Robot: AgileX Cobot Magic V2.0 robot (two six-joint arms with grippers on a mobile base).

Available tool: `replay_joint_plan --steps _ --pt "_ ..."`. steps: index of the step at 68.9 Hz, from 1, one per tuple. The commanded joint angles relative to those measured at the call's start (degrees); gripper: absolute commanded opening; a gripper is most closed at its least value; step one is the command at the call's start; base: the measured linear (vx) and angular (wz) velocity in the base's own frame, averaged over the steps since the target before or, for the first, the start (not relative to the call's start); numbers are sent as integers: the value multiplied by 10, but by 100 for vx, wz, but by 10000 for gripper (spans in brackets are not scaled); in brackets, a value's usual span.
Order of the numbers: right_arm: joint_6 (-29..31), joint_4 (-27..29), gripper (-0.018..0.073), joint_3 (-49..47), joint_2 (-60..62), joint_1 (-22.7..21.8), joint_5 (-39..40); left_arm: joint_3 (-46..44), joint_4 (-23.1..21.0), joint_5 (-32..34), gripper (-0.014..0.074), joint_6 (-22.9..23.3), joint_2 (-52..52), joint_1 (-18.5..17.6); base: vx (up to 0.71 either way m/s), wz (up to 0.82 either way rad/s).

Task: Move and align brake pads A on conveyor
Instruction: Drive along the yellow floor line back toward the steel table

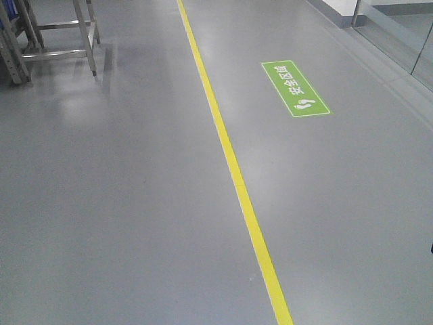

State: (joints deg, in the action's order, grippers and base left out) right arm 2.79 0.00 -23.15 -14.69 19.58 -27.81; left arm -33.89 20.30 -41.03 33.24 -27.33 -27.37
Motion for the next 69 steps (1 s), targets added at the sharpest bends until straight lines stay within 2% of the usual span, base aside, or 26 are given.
replay_joint_plan --steps 1,69 --pt "3 -8 -4 -15 -6 -1 43 -15 9 34 -6 2 -3 -1 42 -1" --pt "3 -8 -4 -15 -6 -1 43 -15 9 34 -6 2 -3 -1 48 1"
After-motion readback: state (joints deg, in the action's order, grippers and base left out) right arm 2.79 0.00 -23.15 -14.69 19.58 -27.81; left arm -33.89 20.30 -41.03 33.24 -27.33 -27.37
